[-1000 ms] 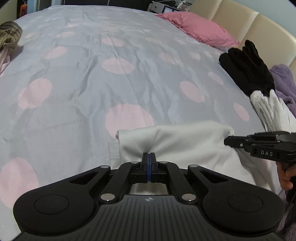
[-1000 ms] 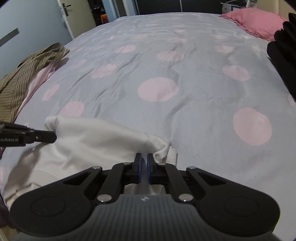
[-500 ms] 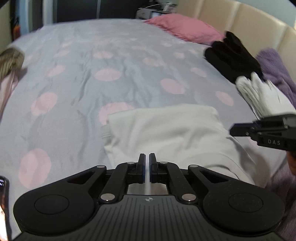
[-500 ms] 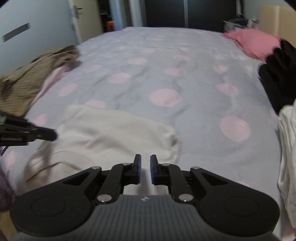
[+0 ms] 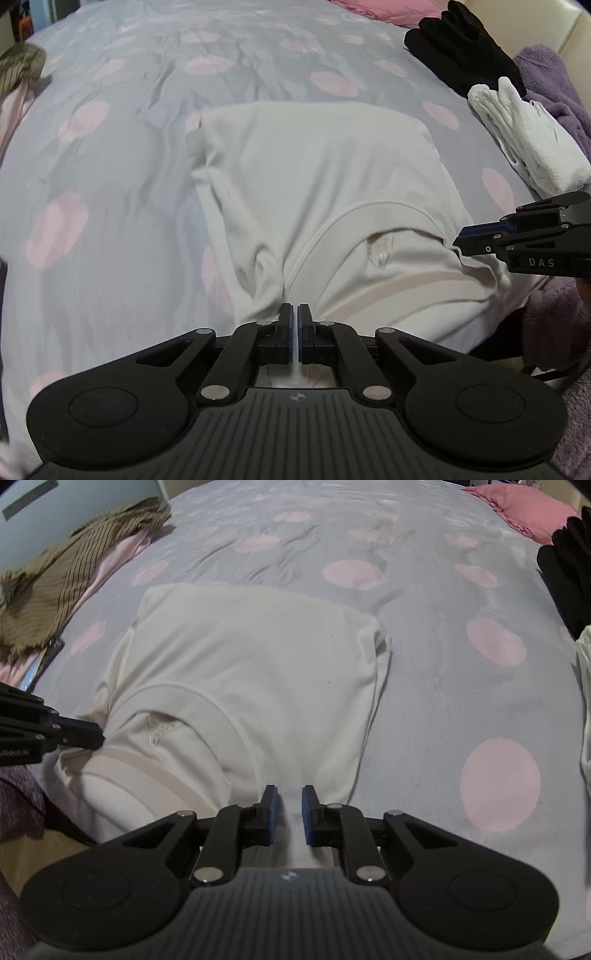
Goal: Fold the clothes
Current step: 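Open both grippers and lower them around the folded white shirt's sides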
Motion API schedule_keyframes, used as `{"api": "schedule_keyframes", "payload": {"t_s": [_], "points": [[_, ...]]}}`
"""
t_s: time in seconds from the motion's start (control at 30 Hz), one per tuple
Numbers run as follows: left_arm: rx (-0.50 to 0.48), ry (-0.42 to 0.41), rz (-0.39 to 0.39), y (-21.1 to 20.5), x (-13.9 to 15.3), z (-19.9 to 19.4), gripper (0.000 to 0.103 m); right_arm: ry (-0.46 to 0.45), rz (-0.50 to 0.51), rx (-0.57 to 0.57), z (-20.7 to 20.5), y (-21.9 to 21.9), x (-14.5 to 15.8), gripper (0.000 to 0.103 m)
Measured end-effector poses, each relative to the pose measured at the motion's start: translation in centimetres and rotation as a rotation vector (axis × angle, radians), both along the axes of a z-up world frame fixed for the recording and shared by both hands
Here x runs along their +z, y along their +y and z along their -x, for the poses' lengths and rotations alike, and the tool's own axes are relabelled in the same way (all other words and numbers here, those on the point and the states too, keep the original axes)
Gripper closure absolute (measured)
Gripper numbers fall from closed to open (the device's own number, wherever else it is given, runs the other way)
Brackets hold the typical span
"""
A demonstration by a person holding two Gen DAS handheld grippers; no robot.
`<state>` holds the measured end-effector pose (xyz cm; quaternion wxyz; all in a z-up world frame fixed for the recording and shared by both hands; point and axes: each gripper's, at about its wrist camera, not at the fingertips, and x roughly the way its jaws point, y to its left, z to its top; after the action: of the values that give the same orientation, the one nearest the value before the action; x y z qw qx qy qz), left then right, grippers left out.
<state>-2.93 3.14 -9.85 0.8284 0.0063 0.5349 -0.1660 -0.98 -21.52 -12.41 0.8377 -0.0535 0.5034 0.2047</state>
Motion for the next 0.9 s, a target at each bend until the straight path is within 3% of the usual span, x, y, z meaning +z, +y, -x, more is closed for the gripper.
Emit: {"api": "schedule_keyframes", "payload": {"t_s": [0.2, 0.4, 0.5, 0.57, 0.63, 0.7, 0.77, 0.9], "points": [[0.010, 0.010, -0.024, 0.1, 0.2, 1.6, 0.102, 0.049, -0.013, -0.026, 1.1, -1.0, 0.2, 0.086], [0.063, 0.024, 0.017, 1.1, 0.7, 2.6, 0.102, 0.114, -0.070, -0.092, 1.7, -2.6, 0.5, 0.085], [0.037, -0.024, 0.021, 1.1, 1.6, 3.0, 0.101, 0.100, -0.076, -0.113, 2.3, -3.2, 1.1, 0.075], [0.051, -0.083, 0.040, 1.4, 2.4, 3.0, 0.091, 0.068, -0.091, -0.132, 2.4, -3.7, 1.6, 0.074], [0.097, -0.124, 0.053, 1.8, 2.8, 2.5, 0.069, 0.027, -0.115, -0.156, 2.3, -4.1, 2.2, 0.071], [0.144, -0.164, 0.065, 2.2, 3.2, 2.0, 0.057, -0.009, -0.127, -0.172, 1.9, -4.2, 2.6, 0.067], [0.187, -0.170, 0.094, 2.4, 3.0, 1.2, 0.057, -0.029, -0.131, -0.179, 1.4, -4.1, 2.7, 0.058], [0.279, -0.128, 0.153, 3.0, 1.9, -0.7, 0.056, -0.038, -0.132, -0.204, 0.0, -3.9, 2.5, 0.056]]}}
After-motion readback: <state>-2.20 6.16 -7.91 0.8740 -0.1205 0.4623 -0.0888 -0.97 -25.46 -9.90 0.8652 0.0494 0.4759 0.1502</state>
